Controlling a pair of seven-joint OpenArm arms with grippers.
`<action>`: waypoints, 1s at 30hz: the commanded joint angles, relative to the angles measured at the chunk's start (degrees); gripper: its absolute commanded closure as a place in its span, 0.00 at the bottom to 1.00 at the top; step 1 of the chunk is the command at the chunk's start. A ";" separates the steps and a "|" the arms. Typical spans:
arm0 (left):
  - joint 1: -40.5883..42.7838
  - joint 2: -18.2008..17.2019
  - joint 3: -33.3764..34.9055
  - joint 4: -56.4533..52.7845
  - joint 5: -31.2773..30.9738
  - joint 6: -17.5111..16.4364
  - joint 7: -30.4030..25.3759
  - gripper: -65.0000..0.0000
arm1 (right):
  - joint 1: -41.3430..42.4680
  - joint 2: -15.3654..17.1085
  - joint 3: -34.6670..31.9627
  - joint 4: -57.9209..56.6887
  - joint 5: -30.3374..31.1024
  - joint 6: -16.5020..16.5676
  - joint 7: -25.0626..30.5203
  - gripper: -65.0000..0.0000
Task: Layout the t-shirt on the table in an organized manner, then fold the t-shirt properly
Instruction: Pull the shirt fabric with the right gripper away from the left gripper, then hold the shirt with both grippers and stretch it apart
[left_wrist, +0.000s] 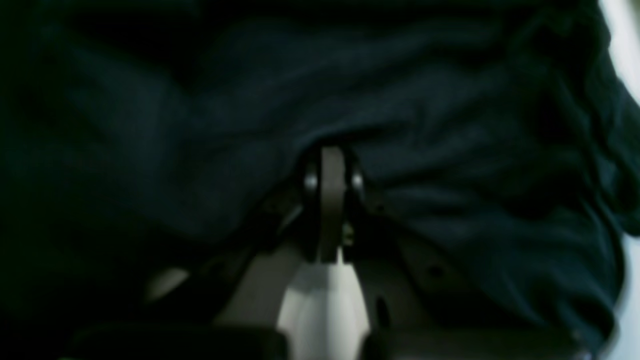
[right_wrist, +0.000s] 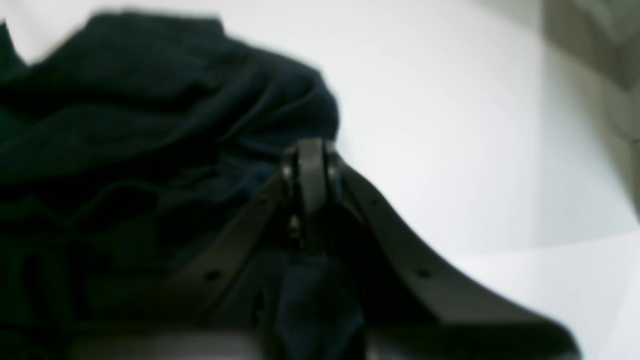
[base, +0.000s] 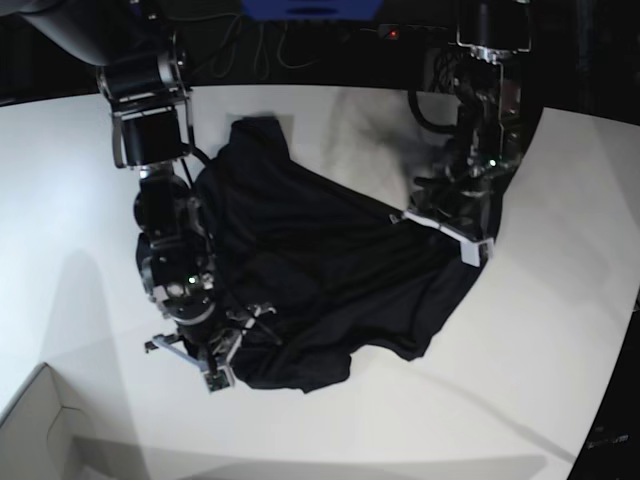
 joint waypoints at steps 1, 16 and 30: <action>-1.67 -0.56 -1.30 -1.82 1.96 1.41 -1.45 0.99 | 0.86 0.34 0.22 2.06 -0.10 -0.18 0.54 1.00; -22.59 -8.39 -4.73 -30.22 3.10 1.41 -12.97 0.99 | -11.89 1.65 -0.13 15.60 -0.10 -0.09 -6.94 1.00; -25.76 -9.27 -4.64 -31.10 3.10 1.41 -13.14 0.99 | -23.40 -2.83 -6.72 24.83 -0.19 -0.18 -7.11 0.48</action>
